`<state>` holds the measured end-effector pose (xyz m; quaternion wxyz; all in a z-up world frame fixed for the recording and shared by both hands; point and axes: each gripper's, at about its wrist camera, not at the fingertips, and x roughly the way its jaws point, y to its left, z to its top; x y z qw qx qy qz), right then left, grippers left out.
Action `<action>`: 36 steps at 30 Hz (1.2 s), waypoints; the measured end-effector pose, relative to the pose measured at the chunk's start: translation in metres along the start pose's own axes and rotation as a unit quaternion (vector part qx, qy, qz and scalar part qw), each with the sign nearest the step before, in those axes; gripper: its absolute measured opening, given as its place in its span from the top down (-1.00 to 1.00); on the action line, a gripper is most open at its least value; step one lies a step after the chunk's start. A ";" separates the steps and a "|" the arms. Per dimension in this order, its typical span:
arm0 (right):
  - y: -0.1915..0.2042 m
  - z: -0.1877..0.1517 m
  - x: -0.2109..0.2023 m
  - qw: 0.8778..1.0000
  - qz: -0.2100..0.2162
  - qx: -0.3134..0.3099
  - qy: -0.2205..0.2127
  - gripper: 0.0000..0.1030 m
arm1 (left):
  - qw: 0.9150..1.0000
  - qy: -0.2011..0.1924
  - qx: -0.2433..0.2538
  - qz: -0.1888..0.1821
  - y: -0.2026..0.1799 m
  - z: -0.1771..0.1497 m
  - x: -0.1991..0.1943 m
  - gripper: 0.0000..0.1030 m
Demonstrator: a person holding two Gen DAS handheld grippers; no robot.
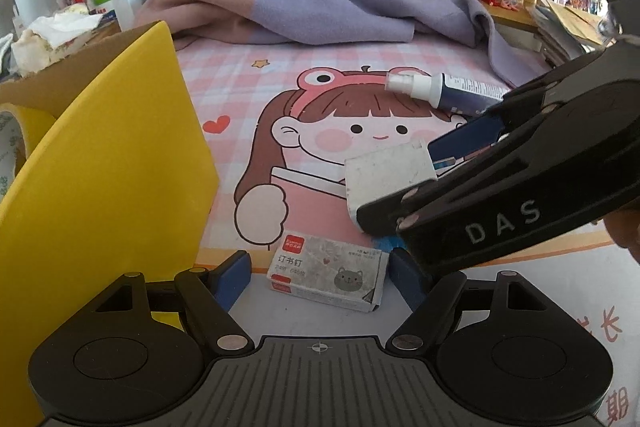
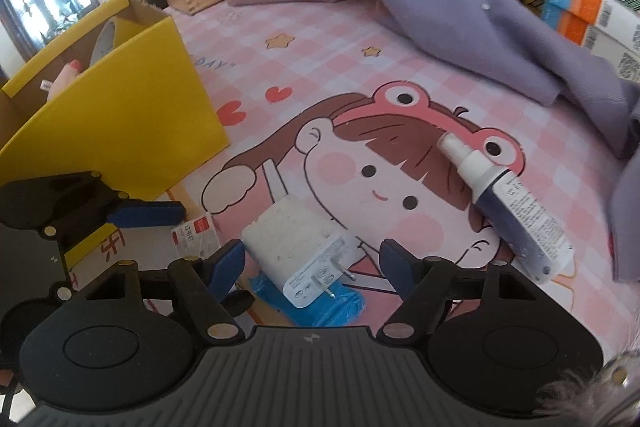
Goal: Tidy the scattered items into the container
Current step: 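Grasp the white charger plug with the right gripper while the left gripper grasps the stapler-refill box, then lift the charger plug and stapler-refill box and carry both toward the yellow box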
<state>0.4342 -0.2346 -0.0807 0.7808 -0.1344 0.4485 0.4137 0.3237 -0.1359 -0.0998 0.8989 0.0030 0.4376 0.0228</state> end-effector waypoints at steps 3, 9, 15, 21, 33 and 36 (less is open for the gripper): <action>0.000 -0.001 0.005 1.000 0.009 -0.001 0.006 -0.28 | 1.000 -0.002 0.001 -0.005 -0.001 0.000 -0.001 -0.43; 0.001 -0.002 0.003 1.000 0.008 0.006 -0.007 0.00 | 1.000 -0.006 0.014 -0.014 -0.002 0.000 -0.002 -0.16; 0.004 -0.003 -0.016 0.999 -0.012 0.012 -0.044 0.14 | 1.000 -0.008 -0.002 -0.012 0.001 0.000 -0.010 -0.11; 0.008 -0.011 -0.038 0.997 -0.023 0.034 -0.066 0.20 | 0.999 -0.034 0.001 -0.015 0.000 0.001 -0.036 -0.11; 0.033 -0.055 -0.093 0.991 -0.064 0.063 -0.098 0.20 | 0.997 -0.067 -0.014 -0.037 -0.004 -0.013 -0.090 -0.11; 0.038 -0.066 -0.102 0.990 -0.068 0.073 -0.100 0.20 | 0.996 -0.073 -0.007 -0.044 -0.009 -0.014 -0.096 -0.11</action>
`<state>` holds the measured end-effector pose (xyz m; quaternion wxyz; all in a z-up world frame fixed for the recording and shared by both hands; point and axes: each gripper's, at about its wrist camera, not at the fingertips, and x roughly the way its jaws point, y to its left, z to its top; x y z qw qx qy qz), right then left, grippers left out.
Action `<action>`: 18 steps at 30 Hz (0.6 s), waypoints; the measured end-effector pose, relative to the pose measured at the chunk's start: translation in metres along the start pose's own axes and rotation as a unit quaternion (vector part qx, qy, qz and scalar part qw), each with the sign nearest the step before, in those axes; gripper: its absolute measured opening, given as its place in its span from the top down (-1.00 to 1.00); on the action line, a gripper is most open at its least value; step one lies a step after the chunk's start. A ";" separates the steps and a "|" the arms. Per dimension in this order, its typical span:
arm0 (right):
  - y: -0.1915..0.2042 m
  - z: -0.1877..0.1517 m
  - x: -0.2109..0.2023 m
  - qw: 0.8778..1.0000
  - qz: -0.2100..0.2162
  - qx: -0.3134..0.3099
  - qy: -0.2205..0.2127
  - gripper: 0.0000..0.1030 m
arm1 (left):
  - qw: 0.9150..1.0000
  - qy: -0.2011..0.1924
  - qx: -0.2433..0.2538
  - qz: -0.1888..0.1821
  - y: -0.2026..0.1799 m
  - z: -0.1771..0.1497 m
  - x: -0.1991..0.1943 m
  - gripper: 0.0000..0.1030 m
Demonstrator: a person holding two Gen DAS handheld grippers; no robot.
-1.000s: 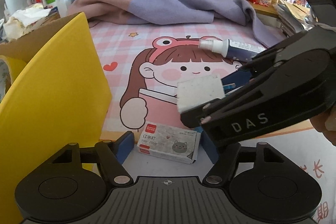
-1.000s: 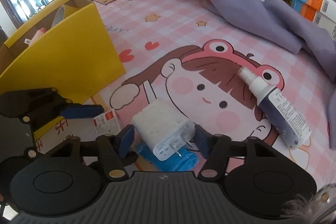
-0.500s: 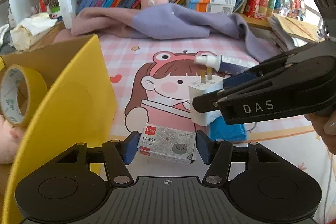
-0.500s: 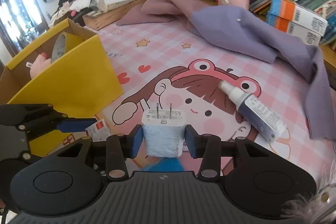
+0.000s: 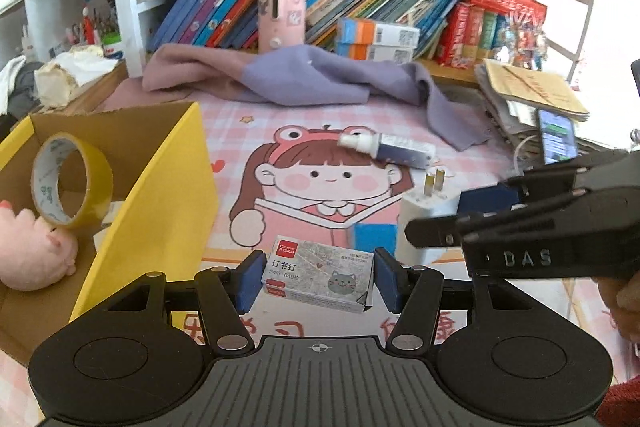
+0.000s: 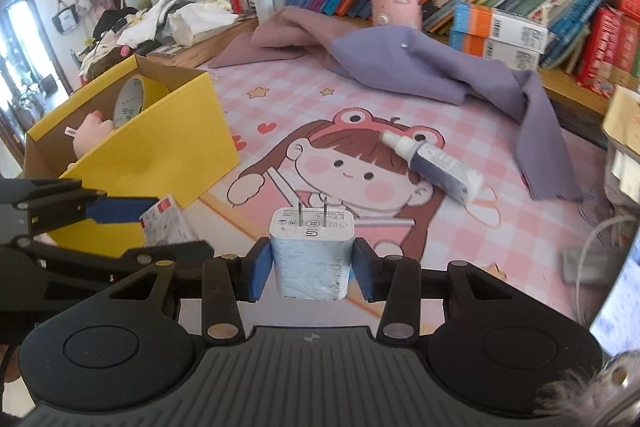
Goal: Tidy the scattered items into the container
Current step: 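Lift the charger plug and stapler-refill box and carry both toward the yellow box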
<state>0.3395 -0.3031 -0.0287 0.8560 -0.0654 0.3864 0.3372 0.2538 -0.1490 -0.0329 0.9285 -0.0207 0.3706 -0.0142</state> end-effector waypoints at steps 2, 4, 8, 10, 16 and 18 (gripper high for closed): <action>0.001 -0.005 -0.006 1.000 -0.006 0.009 -0.001 0.20 | 1.000 -0.002 0.005 -0.005 -0.003 -0.001 -0.005 -0.11; 0.003 -0.011 -0.011 1.000 -0.012 0.018 -0.002 0.20 | 1.000 -0.004 0.008 -0.009 -0.004 -0.003 -0.009 -0.11; 0.007 -0.021 -0.020 0.999 -0.022 0.034 0.001 0.20 | 1.000 -0.007 0.010 -0.018 -0.004 -0.007 -0.020 -0.11; 0.010 -0.027 -0.023 0.999 -0.027 0.047 0.005 0.20 | 1.000 -0.006 0.011 -0.023 -0.004 -0.010 -0.025 -0.11; 0.026 -0.039 -0.037 0.997 -0.043 0.058 0.000 0.20 | 0.999 -0.007 0.018 -0.039 0.001 -0.018 -0.043 -0.11; 0.033 -0.039 -0.043 0.997 -0.052 0.056 -0.007 0.20 | 0.999 -0.010 0.022 -0.046 0.004 -0.020 -0.049 -0.11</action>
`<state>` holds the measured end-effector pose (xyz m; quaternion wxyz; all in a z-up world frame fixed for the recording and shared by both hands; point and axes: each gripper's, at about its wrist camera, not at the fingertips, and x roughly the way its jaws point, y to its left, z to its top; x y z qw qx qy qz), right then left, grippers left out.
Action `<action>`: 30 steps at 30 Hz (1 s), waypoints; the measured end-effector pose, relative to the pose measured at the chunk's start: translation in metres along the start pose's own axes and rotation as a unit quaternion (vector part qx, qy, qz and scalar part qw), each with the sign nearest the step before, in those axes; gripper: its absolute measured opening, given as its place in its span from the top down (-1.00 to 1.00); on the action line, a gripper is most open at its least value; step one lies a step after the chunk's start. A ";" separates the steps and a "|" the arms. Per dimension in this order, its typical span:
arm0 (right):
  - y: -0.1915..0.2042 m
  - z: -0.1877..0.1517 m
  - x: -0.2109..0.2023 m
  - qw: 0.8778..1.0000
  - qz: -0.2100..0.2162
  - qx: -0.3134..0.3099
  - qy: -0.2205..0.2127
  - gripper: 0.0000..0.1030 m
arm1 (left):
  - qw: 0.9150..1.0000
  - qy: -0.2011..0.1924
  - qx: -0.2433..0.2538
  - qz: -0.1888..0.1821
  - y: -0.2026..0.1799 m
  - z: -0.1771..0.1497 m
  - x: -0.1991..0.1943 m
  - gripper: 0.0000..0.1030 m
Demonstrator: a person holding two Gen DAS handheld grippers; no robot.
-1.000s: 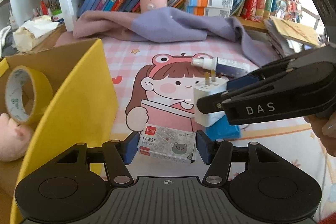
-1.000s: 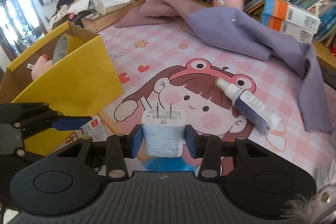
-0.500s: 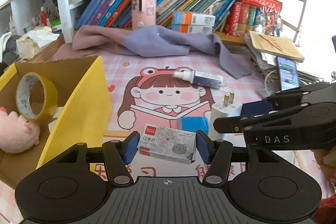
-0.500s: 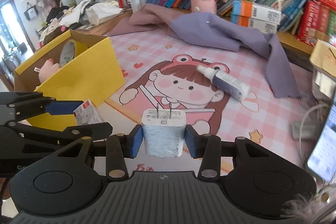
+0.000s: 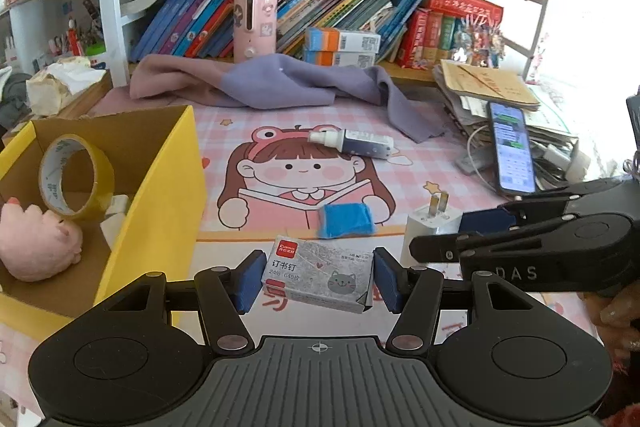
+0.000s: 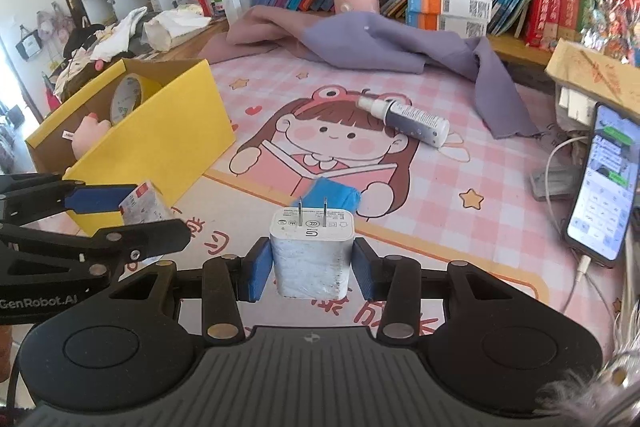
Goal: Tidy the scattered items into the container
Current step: 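Lift the charger plug and stapler-refill box and carry both toward the yellow box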
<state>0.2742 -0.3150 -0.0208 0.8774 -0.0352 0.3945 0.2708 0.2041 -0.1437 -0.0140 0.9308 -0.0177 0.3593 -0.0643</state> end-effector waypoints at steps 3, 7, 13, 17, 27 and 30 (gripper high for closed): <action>0.009 -0.002 -0.008 1.000 -0.011 0.002 -0.008 0.20 | 1.000 -0.005 0.006 -0.010 0.004 -0.004 -0.011 -0.11; 0.024 -0.008 -0.018 0.999 -0.027 0.013 -0.016 0.20 | 0.999 -0.013 0.018 -0.025 0.013 -0.010 -0.024 -0.11; 0.055 -0.019 -0.034 0.998 -0.055 0.025 -0.031 0.20 | 0.998 -0.024 0.033 -0.047 0.031 -0.022 -0.046 -0.11; 0.082 -0.030 -0.042 0.997 -0.068 0.029 -0.033 0.20 | 0.997 -0.023 0.033 -0.058 0.048 -0.034 -0.064 -0.11; 0.146 -0.057 -0.058 0.995 -0.086 0.037 -0.040 0.20 | 0.996 -0.031 0.033 -0.073 0.085 -0.063 -0.104 -0.11; 0.164 -0.065 -0.062 0.995 -0.086 0.037 -0.040 0.20 | 0.996 -0.030 0.033 -0.073 0.094 -0.073 -0.115 -0.11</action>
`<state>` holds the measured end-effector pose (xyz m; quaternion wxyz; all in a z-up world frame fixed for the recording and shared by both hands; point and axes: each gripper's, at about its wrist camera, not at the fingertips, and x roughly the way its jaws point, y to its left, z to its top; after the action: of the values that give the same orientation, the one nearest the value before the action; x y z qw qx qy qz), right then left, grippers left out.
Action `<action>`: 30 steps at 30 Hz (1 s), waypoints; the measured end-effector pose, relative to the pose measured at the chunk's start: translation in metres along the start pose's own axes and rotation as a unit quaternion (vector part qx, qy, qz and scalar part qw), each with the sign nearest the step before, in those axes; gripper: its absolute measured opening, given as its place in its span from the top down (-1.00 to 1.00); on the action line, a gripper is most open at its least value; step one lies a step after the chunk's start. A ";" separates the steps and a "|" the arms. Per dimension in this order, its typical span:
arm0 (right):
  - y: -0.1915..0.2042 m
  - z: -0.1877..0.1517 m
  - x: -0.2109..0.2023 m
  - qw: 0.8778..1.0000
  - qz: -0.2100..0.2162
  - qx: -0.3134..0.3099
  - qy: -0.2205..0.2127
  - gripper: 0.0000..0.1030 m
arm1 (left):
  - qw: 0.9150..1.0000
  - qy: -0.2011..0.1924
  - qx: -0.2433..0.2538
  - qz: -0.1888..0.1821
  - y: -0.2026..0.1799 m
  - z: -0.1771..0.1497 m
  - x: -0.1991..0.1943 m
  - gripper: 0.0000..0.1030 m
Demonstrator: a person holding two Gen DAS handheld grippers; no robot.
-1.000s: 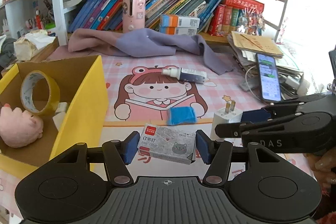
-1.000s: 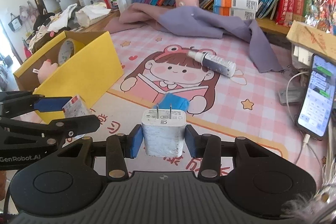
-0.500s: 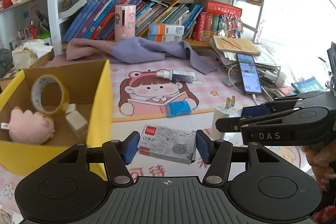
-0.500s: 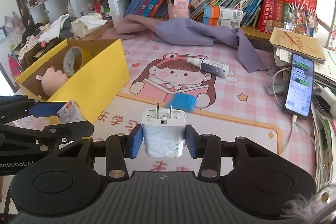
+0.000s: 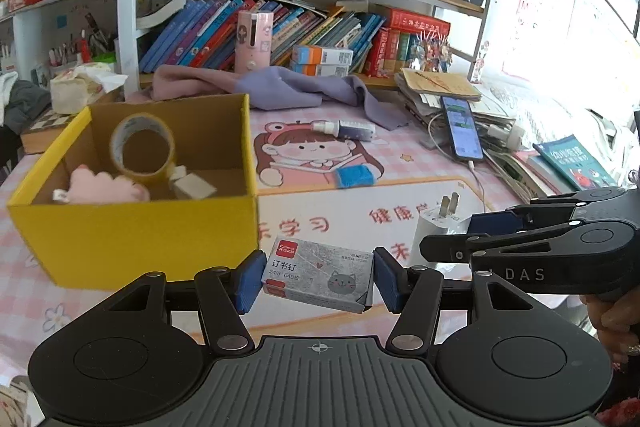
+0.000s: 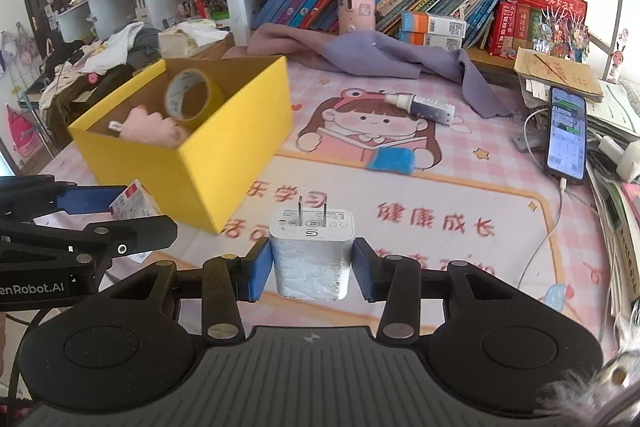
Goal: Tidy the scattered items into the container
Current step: 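Lift the charger plug and stapler-refill box and carry both toward the yellow box, then lower the stapler-refill box with the left gripper while the right gripper lowers the charger plug into the box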
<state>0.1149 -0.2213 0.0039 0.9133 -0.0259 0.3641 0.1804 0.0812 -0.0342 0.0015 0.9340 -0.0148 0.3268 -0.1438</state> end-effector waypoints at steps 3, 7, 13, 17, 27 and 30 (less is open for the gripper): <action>0.015 -0.007 -0.008 1.000 0.002 -0.001 -0.003 0.20 | 1.000 0.002 -0.002 0.002 0.007 -0.008 -0.012 -0.11; 0.033 -0.013 -0.014 1.000 0.009 -0.006 -0.003 0.20 | 1.000 0.002 -0.004 0.008 0.014 -0.019 -0.029 -0.11; 0.062 -0.016 -0.017 0.999 0.027 -0.025 -0.002 0.20 | 1.000 -0.002 -0.018 0.025 0.030 -0.032 -0.049 -0.11; 0.079 -0.014 -0.016 0.998 0.039 -0.043 -0.002 0.20 | 0.999 -0.009 -0.028 0.037 0.041 -0.038 -0.062 -0.11; 0.116 -0.011 -0.009 0.994 0.067 -0.082 0.001 0.20 | 0.996 -0.015 -0.055 0.061 0.066 -0.052 -0.082 -0.11; 0.124 -0.008 -0.005 0.993 0.075 -0.095 0.006 0.20 | 0.996 -0.010 -0.064 0.063 0.072 -0.053 -0.083 -0.11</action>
<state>0.0630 -0.1081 0.0118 0.8884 -0.0859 0.3519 0.2820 0.0050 0.0617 0.0015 0.9416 -0.0553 0.3261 -0.0630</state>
